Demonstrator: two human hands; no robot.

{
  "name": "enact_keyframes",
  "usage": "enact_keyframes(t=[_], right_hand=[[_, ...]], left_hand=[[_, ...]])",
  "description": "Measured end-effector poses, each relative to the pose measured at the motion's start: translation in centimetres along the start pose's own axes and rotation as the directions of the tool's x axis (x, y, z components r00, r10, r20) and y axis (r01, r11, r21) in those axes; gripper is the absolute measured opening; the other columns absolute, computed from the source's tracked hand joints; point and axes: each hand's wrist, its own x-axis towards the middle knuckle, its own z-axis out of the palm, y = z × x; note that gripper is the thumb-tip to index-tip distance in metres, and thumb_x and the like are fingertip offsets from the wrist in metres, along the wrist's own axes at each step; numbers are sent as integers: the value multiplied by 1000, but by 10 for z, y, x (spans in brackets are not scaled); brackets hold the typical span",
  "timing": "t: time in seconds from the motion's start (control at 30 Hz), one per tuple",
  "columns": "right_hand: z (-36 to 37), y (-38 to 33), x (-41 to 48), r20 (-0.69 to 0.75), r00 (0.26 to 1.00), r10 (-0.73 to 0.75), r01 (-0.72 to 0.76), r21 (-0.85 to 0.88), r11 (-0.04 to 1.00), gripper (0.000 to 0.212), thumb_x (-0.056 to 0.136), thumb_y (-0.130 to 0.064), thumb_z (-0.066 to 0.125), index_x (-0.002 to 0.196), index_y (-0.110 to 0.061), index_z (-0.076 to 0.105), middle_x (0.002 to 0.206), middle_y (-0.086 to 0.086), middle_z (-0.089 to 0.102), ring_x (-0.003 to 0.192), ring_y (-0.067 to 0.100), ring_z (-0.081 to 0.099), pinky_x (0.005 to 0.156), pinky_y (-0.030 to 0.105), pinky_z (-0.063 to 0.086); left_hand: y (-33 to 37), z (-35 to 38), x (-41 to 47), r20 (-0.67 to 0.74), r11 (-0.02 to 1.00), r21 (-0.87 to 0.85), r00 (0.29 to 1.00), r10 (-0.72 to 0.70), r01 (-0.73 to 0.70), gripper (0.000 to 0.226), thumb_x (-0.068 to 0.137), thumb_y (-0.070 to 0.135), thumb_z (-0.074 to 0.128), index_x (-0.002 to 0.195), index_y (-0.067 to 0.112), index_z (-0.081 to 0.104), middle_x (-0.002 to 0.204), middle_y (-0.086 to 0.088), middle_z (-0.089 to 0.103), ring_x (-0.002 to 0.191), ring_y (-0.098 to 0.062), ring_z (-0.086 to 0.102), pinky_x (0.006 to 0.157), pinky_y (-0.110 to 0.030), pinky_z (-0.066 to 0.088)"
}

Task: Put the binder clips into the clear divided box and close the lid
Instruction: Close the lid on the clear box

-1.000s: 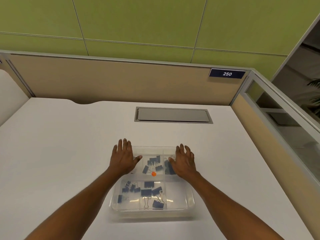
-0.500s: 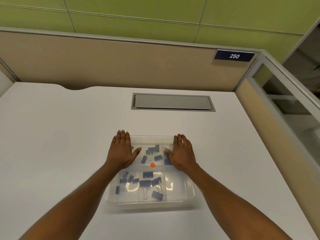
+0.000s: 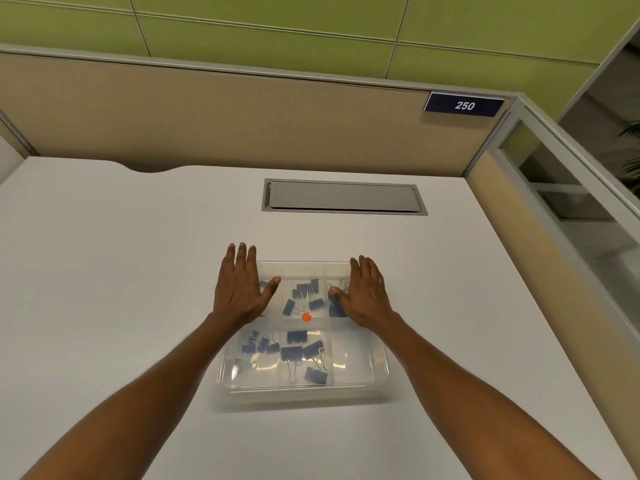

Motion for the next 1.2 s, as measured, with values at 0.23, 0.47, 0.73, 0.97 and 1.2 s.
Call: enact_keyframes(t=[0.23, 0.47, 0.73, 0.97, 1.2], right_hand=[[5, -4, -65, -13, 999, -41, 41, -10, 999, 95, 80, -78, 6, 152, -16, 14, 162, 9, 7, 149, 28, 3, 117, 34, -3], [14, 0, -107, 26, 1000, -16, 17, -55, 998, 108, 67, -81, -12, 152, -19, 13, 162, 8, 6, 149, 26, 2, 113, 32, -7], [16, -2, -109, 32, 999, 12, -9, -73, 997, 110, 65, -83, -14, 151, -20, 13, 162, 8, 7, 150, 27, 1, 114, 34, -5], [19, -3, -111, 1, 999, 37, -37, -62, 997, 110, 64, -84, -14, 151, -23, 15, 162, 4, 8, 150, 26, 4, 117, 36, 2], [21, -1, -108, 14, 1000, 13, -12, -91, 996, 108, 66, -84, -7, 152, -22, 13, 162, 8, 5, 149, 29, 1, 120, 41, 5]], left_hand=[[5, 2, -52, 76, 997, 69, 997, 31, -36, 100, 77, 77, 9, 148, 7, 8, 157, -15, -1, 145, -31, -5, 117, -42, -1], [-2, 13, -95, 120, 994, 83, 991, 57, -68, 102, 77, 75, 0, 147, 2, 12, 156, -20, 5, 145, -33, 0, 115, -41, 1], [2, 12, -100, 129, 991, 98, 989, 75, -88, 103, 78, 75, -5, 146, 1, 15, 155, -22, 9, 144, -36, 1, 115, -44, 1], [3, 13, -102, 93, 994, 71, 993, 77, -84, 96, 82, 74, 9, 146, 4, 21, 154, -19, 18, 144, -36, 8, 117, -49, 12], [1, 18, -92, 94, 986, 112, 989, 117, -127, 92, 82, 70, 19, 143, 2, 28, 151, -23, 24, 142, -39, 16, 115, -48, 14]])
